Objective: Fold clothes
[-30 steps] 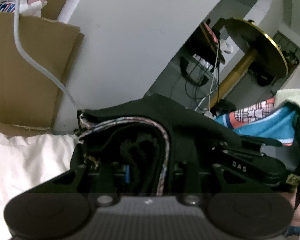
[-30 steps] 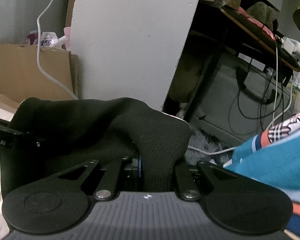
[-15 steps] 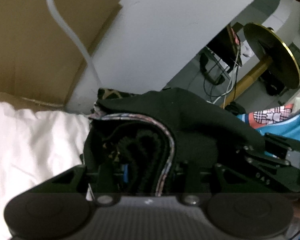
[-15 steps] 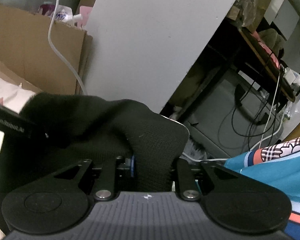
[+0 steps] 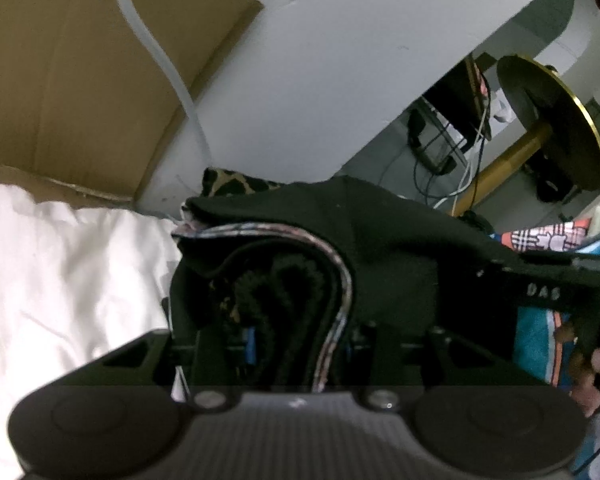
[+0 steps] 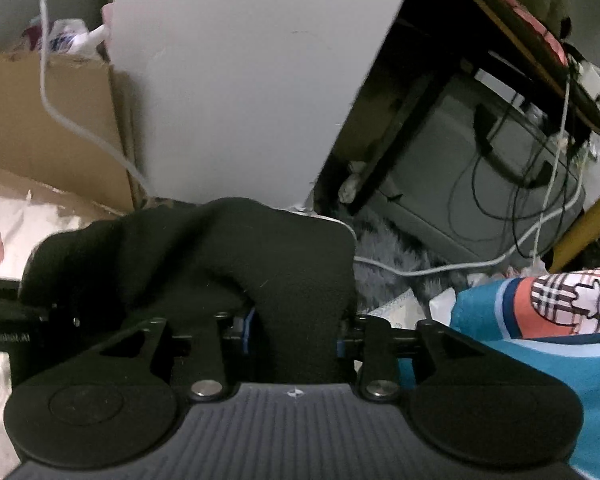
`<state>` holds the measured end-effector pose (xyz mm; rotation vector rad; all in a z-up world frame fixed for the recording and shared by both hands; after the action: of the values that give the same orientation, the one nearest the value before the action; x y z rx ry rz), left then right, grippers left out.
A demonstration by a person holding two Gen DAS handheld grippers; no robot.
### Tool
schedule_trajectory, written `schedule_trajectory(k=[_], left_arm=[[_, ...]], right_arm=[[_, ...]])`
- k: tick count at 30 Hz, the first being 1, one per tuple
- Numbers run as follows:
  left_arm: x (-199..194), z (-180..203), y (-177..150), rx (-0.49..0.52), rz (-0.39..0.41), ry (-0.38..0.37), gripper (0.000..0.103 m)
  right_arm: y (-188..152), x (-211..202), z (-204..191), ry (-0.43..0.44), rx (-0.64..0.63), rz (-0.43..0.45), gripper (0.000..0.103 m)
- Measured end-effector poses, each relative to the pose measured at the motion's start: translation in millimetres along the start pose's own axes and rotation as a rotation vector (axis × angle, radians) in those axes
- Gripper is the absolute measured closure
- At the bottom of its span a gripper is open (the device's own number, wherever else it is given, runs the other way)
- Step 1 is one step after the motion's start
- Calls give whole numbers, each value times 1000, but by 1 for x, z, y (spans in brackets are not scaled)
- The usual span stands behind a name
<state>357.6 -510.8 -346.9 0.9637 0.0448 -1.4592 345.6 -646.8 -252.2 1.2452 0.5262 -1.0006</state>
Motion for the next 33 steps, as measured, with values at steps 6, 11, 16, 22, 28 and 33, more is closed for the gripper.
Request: schedule_trajectory(k=[6, 11, 16, 22, 28, 33], left_arm=[[2, 1, -1, 5, -8, 5, 63], [2, 1, 1, -14, -20, 5, 62], [3, 3, 5, -41, -18, -1, 57], [4, 5, 11, -62, -18, 0, 44], [-10, -3, 35, -98, 70, -10, 37], [4, -11, 61, -127, 69, -36, 37]], right_arm=[[15, -29, 39, -89, 172, 78, 51], [3, -26, 19, 19, 168, 127, 52], [-32, 0, -7, 128, 177, 111, 52], [-63, 12, -14, 174, 251, 125, 52], [-89, 29, -25, 168, 235, 88, 52], [-92, 29, -27, 167, 259, 85, 52]])
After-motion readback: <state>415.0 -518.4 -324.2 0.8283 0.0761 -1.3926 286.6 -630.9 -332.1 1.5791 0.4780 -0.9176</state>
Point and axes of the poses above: each gripper's, at about its wrist camera, not at the fingertips, and x roughly the way its jaws point, z to its right, y to its top, the point moved 10 cm from there along x, roughly the way its jaws point, and after that the axes turned 5 degrees about -z, right-handed, at the moved point
